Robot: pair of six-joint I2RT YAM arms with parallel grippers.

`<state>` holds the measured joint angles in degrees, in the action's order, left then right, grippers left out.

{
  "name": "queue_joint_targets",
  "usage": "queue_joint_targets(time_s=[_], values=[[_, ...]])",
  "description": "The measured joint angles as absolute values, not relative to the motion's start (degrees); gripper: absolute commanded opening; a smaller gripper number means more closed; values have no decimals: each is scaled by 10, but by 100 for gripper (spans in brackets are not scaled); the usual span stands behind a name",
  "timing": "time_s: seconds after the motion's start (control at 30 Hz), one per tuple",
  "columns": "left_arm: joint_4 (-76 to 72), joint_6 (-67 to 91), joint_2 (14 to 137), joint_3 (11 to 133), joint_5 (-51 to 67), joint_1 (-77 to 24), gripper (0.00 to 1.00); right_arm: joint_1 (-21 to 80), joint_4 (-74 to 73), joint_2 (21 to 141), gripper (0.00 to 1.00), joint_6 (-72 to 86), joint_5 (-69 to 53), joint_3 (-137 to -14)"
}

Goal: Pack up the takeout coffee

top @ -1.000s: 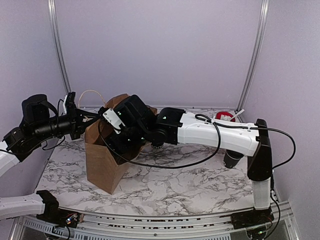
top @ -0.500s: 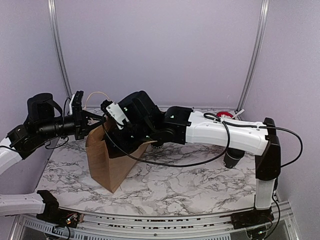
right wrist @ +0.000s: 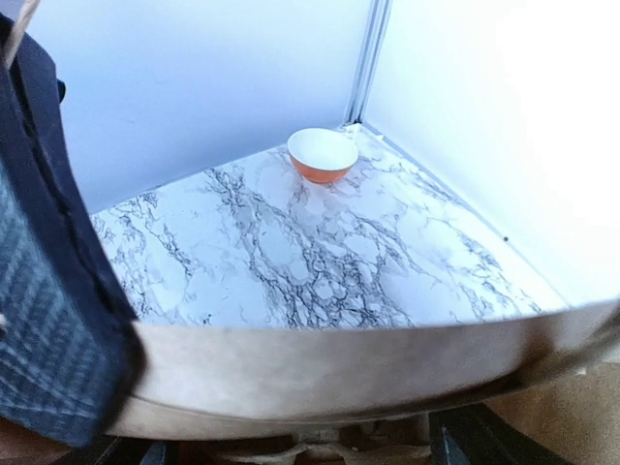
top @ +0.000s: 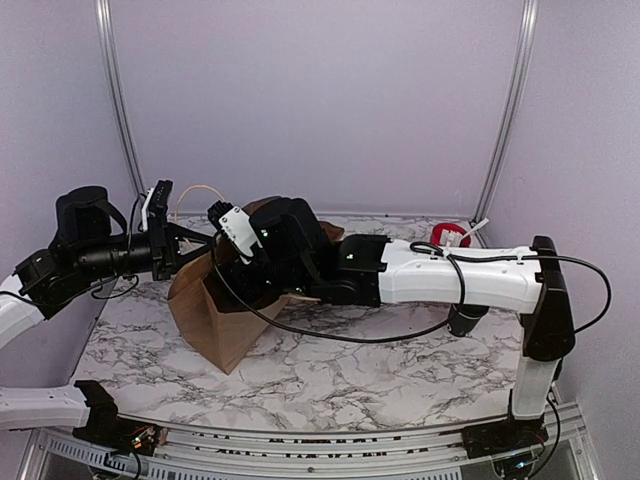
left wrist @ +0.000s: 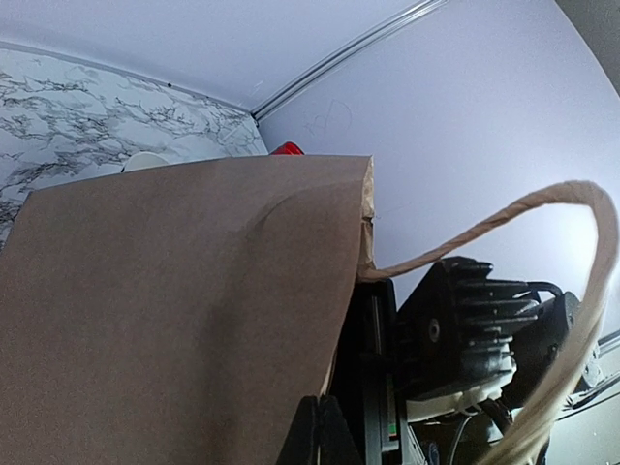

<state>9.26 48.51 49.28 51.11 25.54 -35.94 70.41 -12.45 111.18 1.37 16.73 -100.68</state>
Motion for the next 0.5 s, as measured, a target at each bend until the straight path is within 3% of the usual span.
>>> queue_joint_targets(time_s=[0.5], values=[[171,440,488,566,178,-366,0,704,-42,1055,85,11,173,-953]])
